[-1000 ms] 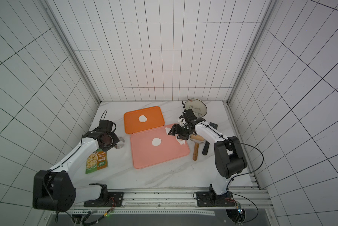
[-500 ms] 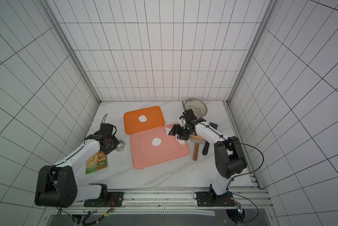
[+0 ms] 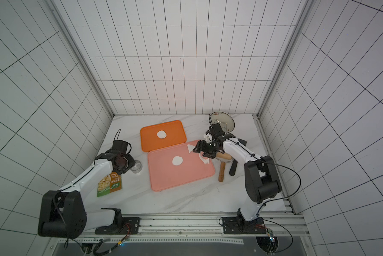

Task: Roll out the dumpling wrappers from the dough
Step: Place the dumpling mold at the center of the board, then adjust the work surface at the center of the board.

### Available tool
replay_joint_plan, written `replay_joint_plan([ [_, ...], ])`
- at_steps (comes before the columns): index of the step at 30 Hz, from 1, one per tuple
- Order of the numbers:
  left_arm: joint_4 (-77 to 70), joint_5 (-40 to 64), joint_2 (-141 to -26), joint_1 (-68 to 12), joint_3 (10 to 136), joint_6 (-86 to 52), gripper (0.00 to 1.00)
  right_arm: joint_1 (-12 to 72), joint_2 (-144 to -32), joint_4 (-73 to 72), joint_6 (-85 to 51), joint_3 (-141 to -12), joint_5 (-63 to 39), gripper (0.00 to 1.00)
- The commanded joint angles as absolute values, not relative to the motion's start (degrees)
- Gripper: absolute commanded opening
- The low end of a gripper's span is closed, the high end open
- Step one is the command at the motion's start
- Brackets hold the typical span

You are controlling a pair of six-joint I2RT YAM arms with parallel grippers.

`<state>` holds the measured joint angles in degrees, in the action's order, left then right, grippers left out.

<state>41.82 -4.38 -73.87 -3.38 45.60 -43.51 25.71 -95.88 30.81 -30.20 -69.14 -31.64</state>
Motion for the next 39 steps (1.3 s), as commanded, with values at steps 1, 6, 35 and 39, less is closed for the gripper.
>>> replay_joint_plan([
  [1, 43.5, -3.9, -71.7, -4.7, 47.8, -42.4, 0.44, 25.1, -92.6, 34.2, -29.0, -69.0, -26.9, 0.74],
  [6, 44.0, -2.5, -70.9, -10.3, 48.8, -42.5, 0.52, 24.5, -88.3, 36.3, -29.3, -67.1, -18.9, 0.86],
  [35, 38.2, 2.2, -81.0, -26.4, 40.4, -40.7, 0.33, 6.2, -73.8, 38.1, -30.1, -51.3, -8.5, 0.82],
  [39, 36.6, 3.4, -84.1, -27.0, 40.4, -40.5, 0.26, 5.6, -74.1, 37.4, -30.3, -50.4, -9.2, 0.82],
])
